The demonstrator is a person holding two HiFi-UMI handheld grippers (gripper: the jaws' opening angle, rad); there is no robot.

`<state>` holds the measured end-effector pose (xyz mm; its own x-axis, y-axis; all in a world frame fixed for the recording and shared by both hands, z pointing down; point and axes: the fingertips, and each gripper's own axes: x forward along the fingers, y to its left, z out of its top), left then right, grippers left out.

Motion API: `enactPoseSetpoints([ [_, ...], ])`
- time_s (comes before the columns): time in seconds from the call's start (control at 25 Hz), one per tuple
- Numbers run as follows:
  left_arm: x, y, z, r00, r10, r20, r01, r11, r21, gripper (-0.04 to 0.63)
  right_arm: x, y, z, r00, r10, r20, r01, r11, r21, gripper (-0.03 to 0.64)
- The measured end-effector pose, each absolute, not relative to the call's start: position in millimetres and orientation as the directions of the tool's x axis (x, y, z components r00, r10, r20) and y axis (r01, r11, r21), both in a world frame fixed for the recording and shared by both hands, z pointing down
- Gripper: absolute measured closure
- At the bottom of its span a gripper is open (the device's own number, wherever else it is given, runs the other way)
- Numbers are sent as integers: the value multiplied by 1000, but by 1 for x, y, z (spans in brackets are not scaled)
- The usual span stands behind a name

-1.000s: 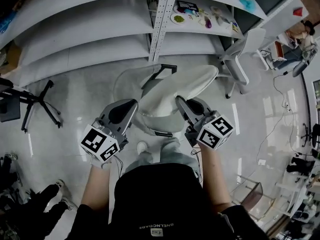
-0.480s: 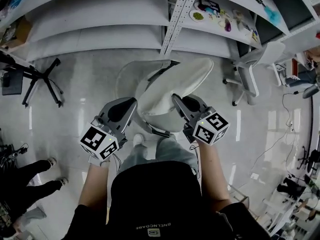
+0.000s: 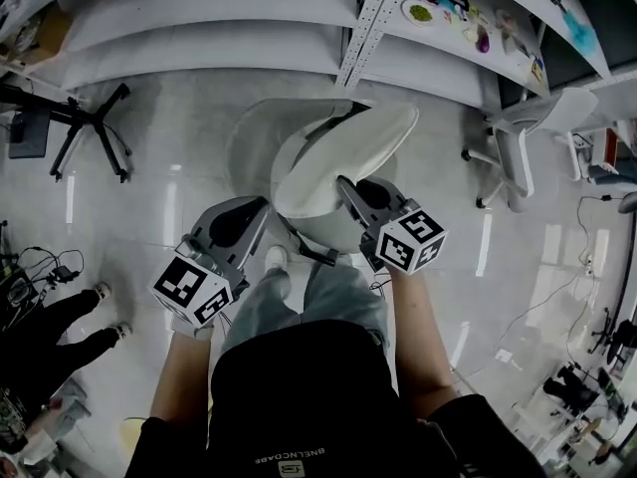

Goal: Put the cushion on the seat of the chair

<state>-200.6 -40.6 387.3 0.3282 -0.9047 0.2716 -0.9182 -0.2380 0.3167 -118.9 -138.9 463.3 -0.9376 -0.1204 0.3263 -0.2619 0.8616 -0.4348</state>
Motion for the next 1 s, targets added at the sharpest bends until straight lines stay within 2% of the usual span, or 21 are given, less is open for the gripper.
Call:
enactPoseSetpoints([
  [0.64, -182, -31, 435, 321, -851, 416, -927, -192, 323, 563, -131, -142, 550, -939, -75, 335, -250, 819, -516, 574],
  [1.0, -185, -30, 456, 305, -839, 451, -928, -155, 340, 548, -145, -148, 586, -943, -67, 327, -245, 805, -540, 574],
])
